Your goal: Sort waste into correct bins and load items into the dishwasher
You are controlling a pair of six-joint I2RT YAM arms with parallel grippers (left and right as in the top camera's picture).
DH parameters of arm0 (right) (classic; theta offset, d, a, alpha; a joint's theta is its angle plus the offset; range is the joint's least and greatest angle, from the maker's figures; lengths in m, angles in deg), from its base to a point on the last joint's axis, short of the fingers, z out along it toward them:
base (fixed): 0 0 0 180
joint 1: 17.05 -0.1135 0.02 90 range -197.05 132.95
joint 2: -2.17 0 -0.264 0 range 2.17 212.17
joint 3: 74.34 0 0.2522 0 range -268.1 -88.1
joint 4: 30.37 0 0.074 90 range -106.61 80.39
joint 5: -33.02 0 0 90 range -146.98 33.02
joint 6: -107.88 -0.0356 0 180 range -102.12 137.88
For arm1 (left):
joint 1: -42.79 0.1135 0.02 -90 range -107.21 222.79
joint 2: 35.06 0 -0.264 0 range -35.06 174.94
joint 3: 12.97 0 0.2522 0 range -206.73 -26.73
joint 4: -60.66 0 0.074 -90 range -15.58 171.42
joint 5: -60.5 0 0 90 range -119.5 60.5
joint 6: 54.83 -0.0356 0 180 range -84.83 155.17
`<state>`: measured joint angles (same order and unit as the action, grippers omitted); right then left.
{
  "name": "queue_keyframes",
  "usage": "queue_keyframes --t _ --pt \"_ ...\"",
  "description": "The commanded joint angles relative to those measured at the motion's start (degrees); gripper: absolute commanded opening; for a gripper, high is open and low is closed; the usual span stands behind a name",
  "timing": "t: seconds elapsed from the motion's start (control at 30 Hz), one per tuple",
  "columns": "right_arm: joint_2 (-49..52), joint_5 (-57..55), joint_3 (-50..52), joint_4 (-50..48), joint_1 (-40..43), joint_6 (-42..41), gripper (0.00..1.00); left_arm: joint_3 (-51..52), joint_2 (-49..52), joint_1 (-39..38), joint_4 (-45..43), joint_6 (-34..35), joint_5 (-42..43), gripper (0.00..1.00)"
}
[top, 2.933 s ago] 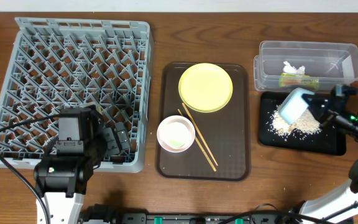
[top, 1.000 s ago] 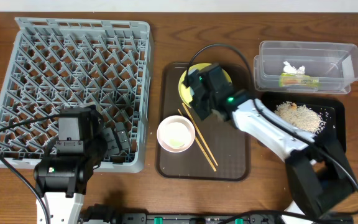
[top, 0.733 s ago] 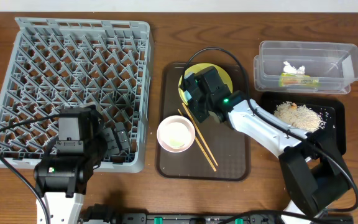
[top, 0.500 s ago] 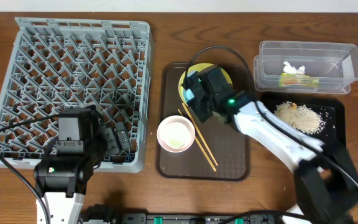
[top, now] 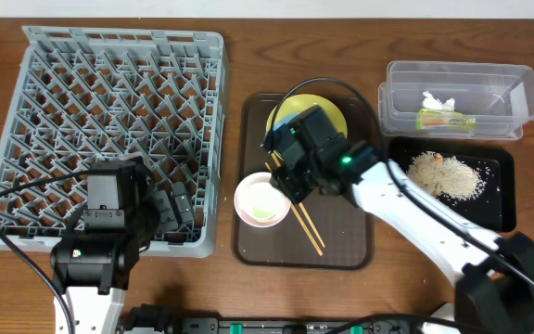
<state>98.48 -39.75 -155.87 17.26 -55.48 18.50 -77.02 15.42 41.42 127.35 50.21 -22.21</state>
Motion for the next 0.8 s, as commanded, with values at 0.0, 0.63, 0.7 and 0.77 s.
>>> queue_keyframes --t 0.0,0.63,0.7,0.77 --pt "3.13 1.16 0.07 0.2 -1.77 -1.03 0.35 -1.07 0.0 -0.22 0.17 0.31 -0.68 1.0" --pt "0.35 -0.66 -7.37 3.21 4.85 -4.02 0.01 -1.07 0.0 -0.22 0.13 0.33 -0.02 1.0" --pt "-2.14 -0.02 -9.4 3.87 8.04 -4.22 0.01 -1.05 0.02 -0.22 -0.35 0.33 2.1 1.0" --pt "-4.44 2.1 -10.51 3.06 11.74 -5.57 0.01 -1.05 0.11 -0.22 -1.57 0.52 5.51 1.0"
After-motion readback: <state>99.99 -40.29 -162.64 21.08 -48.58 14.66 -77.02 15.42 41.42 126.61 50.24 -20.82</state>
